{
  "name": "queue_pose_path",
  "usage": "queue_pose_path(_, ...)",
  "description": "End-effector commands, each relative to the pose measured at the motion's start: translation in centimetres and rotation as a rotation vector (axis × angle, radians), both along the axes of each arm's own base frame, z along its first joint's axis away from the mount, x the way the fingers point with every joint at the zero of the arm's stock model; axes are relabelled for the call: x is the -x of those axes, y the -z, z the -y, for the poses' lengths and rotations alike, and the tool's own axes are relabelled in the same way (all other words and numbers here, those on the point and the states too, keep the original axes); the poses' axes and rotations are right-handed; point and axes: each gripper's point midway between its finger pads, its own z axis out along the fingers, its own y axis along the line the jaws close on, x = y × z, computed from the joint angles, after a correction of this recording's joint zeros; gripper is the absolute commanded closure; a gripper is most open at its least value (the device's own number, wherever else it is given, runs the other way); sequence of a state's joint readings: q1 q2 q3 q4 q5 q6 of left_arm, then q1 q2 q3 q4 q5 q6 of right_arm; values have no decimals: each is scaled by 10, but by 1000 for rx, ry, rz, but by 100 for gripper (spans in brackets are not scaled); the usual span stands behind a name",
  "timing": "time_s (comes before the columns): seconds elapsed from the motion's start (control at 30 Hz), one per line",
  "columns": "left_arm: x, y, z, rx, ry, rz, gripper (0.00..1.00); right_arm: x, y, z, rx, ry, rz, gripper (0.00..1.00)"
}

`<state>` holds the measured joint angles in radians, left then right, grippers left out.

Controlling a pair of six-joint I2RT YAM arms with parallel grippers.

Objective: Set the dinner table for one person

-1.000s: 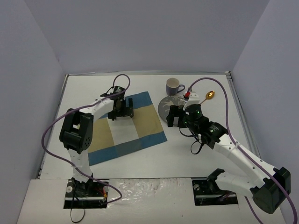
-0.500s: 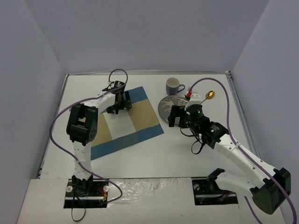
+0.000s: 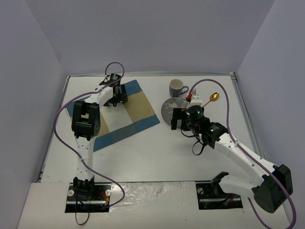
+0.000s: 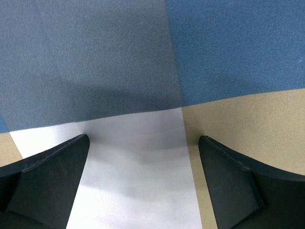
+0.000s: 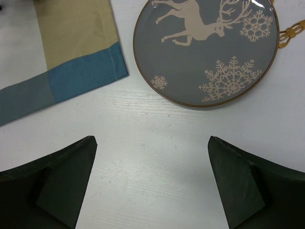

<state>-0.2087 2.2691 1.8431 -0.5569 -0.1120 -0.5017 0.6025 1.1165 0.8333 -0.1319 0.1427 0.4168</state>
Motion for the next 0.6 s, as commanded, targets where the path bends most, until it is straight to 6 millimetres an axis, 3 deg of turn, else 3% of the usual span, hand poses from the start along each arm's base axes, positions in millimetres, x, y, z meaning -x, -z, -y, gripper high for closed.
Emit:
queue_pose_path(0.0, 6, 7, -19, -78, 48, -59, 3, -15, -25, -5, -38, 17, 73, 0)
queue_pose_path(0.4, 9, 8, -25, -103, 92, -75, 3, -12, -25, -4, -49, 13, 76, 0)
queue_pose_path(0.57, 7, -43, -24, -85, 85, 18, 3, -12, -31, -5, -58, 8, 89, 0)
